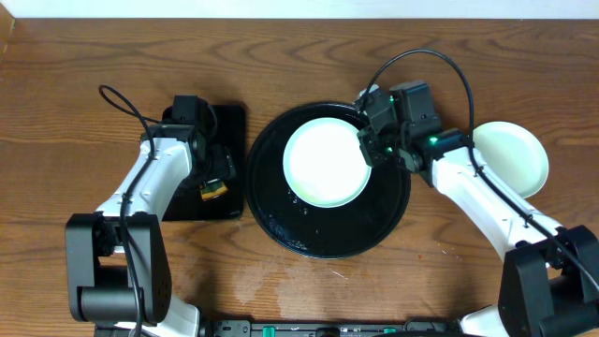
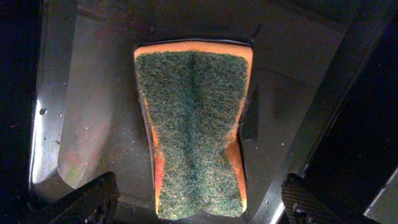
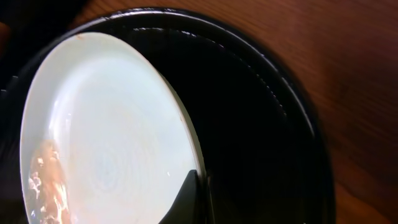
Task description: Clean dirty plates on tray and stack at the side
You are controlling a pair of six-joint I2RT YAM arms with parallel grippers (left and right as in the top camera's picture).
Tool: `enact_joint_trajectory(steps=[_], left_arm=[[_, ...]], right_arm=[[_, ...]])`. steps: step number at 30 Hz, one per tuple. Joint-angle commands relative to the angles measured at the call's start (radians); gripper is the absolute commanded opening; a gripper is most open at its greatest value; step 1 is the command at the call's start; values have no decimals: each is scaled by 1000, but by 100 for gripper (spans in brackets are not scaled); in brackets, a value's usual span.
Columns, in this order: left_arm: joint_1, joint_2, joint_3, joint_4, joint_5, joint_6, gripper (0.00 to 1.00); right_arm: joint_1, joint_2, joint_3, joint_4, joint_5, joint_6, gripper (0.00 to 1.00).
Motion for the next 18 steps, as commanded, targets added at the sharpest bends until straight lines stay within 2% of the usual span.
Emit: enact_joint_trajectory(steps=[1, 4, 9, 12, 14, 16, 17, 18], left_arm=[[3, 5, -4, 0, 6, 8, 85], [3, 5, -4, 0, 6, 9, 85], [3, 5, -4, 0, 6, 9, 85], [3, 5, -4, 0, 6, 9, 85], [3, 5, -4, 0, 6, 9, 85], [3, 5, -4, 0, 6, 9, 85], [3, 5, -4, 0, 6, 9, 85], [3, 5, -4, 0, 6, 9, 85]], right_arm=[[32, -66, 6, 0, 128, -5, 1], [63, -108, 6, -7, 217, -5, 1], [170, -158, 6, -26, 488, -20, 1], [213, -154, 6, -43, 539, -12, 1], [203, -147, 6, -61, 530, 42, 1], [171, -128, 5, -67, 517, 85, 22], [145, -111, 6, -67, 480, 84, 38], [113, -94, 6, -67, 429, 87, 47]])
